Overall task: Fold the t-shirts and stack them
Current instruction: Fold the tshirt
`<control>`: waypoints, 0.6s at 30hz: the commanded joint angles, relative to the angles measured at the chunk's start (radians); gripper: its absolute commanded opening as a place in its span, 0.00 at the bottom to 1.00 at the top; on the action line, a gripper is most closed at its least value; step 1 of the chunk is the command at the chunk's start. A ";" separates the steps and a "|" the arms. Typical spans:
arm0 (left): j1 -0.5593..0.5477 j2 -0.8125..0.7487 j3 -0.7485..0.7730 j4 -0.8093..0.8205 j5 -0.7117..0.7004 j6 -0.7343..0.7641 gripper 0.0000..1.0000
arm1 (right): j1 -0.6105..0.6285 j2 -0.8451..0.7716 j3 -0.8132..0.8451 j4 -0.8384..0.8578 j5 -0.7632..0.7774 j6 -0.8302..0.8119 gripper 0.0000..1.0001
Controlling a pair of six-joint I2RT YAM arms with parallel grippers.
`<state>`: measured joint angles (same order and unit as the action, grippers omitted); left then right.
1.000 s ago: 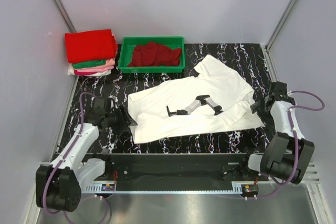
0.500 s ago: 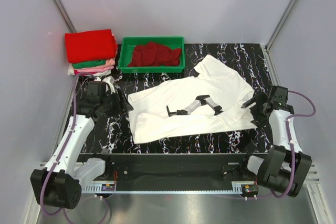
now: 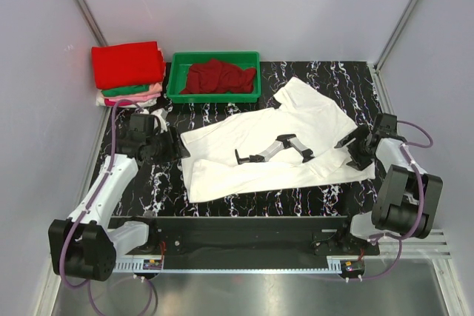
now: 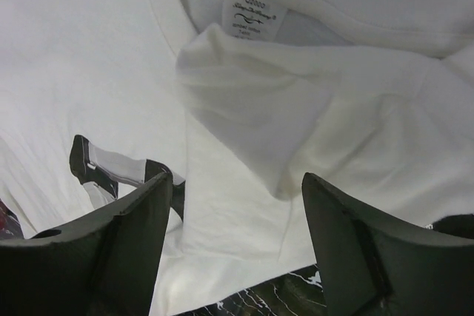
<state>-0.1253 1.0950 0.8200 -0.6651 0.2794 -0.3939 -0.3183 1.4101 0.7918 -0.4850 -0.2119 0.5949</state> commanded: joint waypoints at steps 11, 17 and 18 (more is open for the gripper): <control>0.004 -0.021 -0.027 0.081 -0.006 0.040 0.63 | 0.130 0.187 0.211 0.131 0.011 0.083 0.75; 0.007 -0.027 -0.027 0.081 -0.016 0.043 0.63 | 0.228 0.441 0.496 0.120 0.020 0.209 0.74; 0.007 -0.027 -0.028 0.081 -0.014 0.041 0.63 | 0.235 0.482 0.612 0.080 0.028 0.229 0.74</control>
<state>-0.1234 1.0874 0.7937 -0.6308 0.2779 -0.3695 -0.1123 1.7954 1.2041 -0.3950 -0.2020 0.7376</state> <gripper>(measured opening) 0.634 0.746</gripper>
